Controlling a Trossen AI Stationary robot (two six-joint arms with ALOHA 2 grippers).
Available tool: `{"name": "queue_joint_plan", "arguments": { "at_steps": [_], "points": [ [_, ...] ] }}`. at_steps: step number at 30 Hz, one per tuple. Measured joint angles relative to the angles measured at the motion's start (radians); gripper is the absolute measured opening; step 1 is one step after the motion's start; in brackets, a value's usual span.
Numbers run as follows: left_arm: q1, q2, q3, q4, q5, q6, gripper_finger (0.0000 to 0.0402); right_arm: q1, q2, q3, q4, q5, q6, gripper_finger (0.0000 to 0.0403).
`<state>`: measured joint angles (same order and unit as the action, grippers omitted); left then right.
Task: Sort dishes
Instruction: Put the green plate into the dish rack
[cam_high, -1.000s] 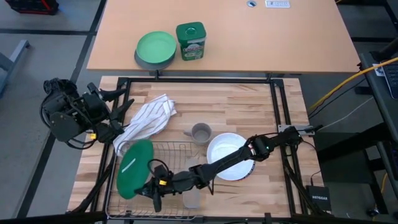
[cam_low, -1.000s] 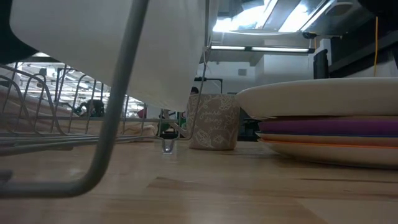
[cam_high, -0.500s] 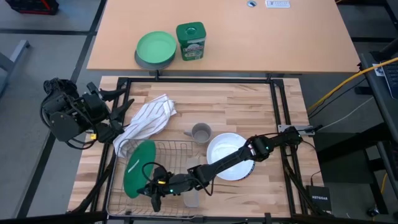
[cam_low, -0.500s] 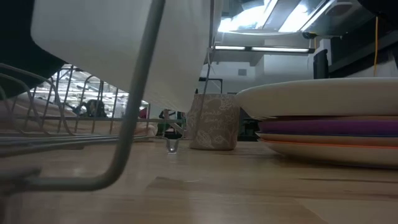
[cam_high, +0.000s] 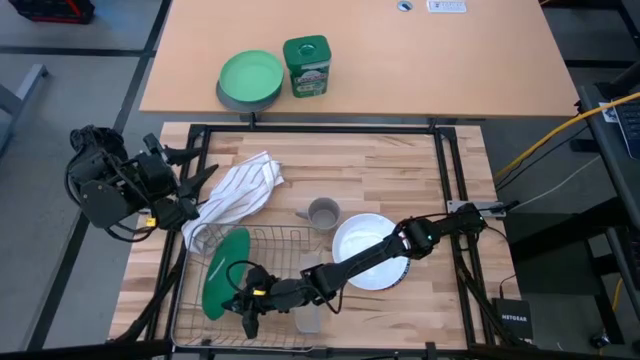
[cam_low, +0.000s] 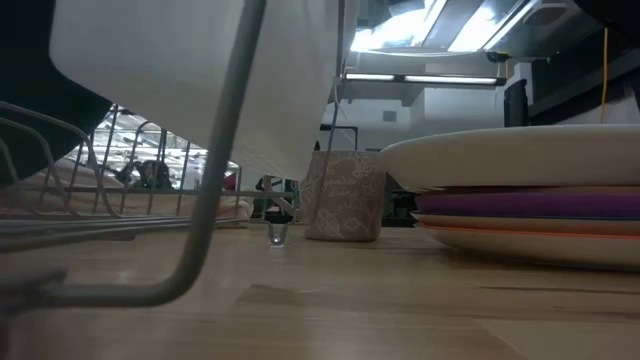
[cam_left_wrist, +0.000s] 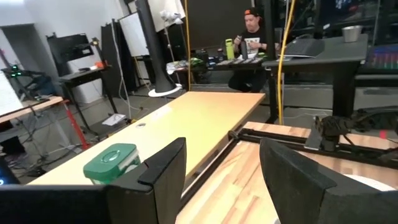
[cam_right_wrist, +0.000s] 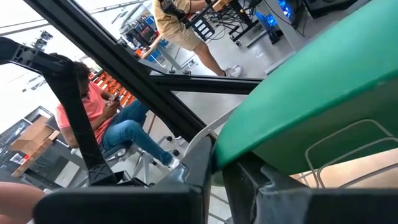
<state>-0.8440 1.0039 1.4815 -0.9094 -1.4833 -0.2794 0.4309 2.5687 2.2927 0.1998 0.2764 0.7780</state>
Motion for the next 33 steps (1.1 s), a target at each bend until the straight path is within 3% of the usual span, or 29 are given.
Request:
{"name": "queue_joint_plan", "arguments": {
  "at_steps": [6, 16, 25, 33],
  "points": [
    [0.000, 0.000, 0.000, 0.000, 0.090, 0.044, 0.0194, 0.000, 0.000, 0.000, -0.001, -0.010, -0.022, 0.0043],
    [0.000, 0.000, 0.000, -0.040, 0.447, 0.127, 0.0194, -0.002, 0.000, 0.000, -0.003, -0.051, -0.027, 0.0044],
    [0.000, 0.024, -0.016, -0.364, 0.613, -0.142, 0.0194, -0.006, 0.000, 0.000, -0.018, -0.060, -0.027, 0.0044],
    [0.001, 0.097, -0.111, -0.353, 0.690, -0.131, 0.0194, -0.006, 0.000, 0.000, -0.020, -0.060, -0.027, 0.0044]
  ]
}}
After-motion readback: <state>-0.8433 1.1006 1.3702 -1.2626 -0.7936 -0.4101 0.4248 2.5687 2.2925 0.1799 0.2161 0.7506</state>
